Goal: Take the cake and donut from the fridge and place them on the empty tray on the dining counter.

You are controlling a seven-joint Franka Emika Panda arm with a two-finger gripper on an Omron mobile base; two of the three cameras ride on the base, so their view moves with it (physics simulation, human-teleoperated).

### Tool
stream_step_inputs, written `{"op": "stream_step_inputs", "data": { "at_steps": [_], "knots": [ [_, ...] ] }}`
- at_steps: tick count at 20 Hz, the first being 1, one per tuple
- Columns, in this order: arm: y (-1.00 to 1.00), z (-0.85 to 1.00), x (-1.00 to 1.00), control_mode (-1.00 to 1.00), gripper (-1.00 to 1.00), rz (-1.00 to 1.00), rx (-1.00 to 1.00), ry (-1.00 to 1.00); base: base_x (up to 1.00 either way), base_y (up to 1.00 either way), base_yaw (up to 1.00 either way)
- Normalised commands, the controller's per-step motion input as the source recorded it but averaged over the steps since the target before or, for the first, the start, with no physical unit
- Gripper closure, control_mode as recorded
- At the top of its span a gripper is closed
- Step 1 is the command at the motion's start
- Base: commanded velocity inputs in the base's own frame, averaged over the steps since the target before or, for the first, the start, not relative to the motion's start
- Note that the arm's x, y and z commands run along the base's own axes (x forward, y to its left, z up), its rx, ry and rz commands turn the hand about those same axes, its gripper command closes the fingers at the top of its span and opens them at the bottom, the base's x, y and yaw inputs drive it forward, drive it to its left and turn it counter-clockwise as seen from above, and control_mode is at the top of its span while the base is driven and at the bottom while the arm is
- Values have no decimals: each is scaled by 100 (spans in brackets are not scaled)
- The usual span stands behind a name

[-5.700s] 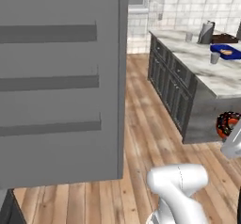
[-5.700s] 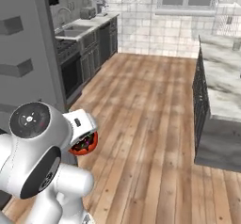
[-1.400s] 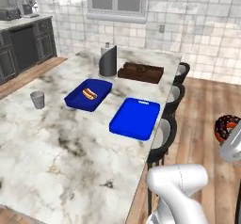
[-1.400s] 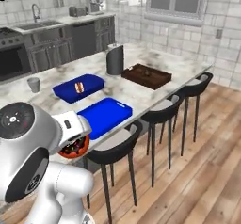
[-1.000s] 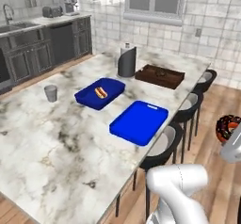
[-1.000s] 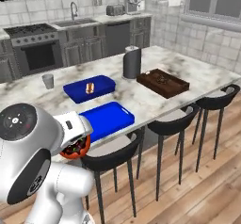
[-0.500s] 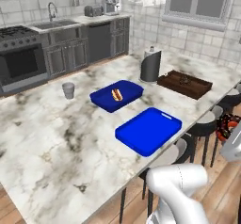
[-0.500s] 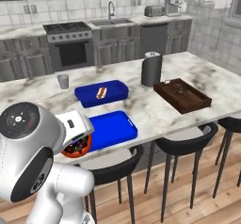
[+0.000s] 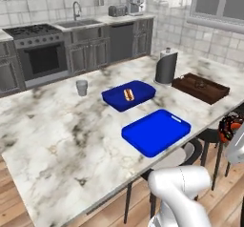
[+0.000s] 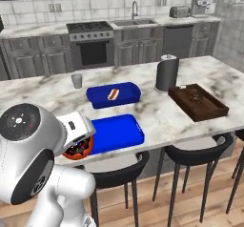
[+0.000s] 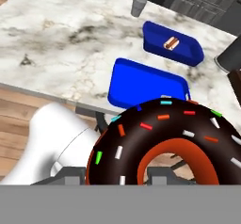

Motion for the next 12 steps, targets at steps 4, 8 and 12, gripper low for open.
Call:
{"op": "stream_step_inputs", "data": {
  "at_steps": [4, 8, 12],
  "knots": [
    [0, 0, 0, 100, 100, 0, 0, 0, 100, -1, 38],
    [0, 0, 0, 100, 100, 0, 0, 0, 100, 0, 41],
    [0, 0, 0, 100, 100, 0, 0, 0, 100, 0, 41]
  ]
}}
